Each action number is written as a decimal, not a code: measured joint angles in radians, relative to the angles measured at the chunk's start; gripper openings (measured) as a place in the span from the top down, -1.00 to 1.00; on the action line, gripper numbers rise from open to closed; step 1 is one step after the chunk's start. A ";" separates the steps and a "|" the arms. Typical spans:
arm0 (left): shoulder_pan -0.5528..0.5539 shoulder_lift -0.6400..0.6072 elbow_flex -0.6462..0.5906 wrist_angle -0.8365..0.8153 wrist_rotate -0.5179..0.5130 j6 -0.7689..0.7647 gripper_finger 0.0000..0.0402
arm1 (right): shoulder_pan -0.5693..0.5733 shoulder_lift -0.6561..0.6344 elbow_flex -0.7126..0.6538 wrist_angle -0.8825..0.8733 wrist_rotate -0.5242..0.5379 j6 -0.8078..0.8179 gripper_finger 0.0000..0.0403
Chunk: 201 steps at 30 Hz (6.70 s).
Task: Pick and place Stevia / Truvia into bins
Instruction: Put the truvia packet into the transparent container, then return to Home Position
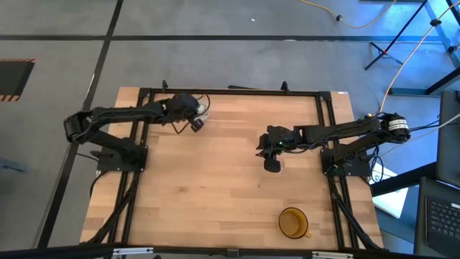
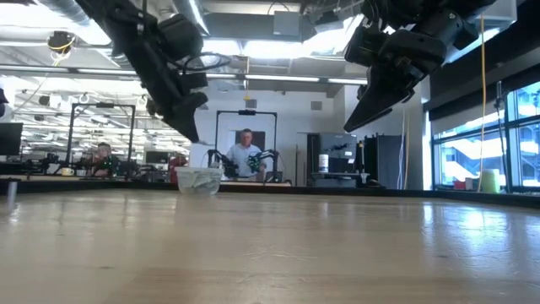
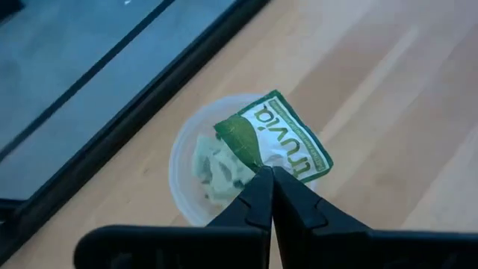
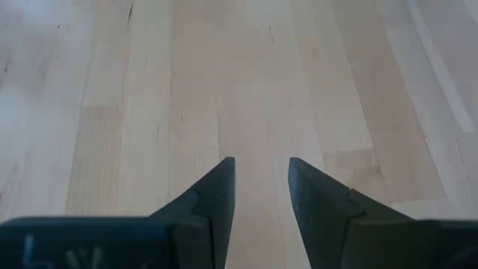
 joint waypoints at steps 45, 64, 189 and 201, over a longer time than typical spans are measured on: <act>-0.017 -0.496 -0.299 0.352 0.142 0.061 0.55 | -0.010 -0.467 -0.250 0.147 0.000 0.007 0.36; -0.059 -0.823 -0.583 0.508 0.161 0.052 0.59 | -0.082 -0.866 -0.501 0.213 0.001 0.033 0.36; -0.059 -1.282 -0.741 0.340 0.131 0.002 0.63 | -0.166 -1.339 -0.754 0.305 0.044 0.029 0.36; -0.058 -1.282 -0.741 0.340 0.131 0.002 0.63 | -0.166 -1.334 -0.754 0.297 0.044 0.029 0.36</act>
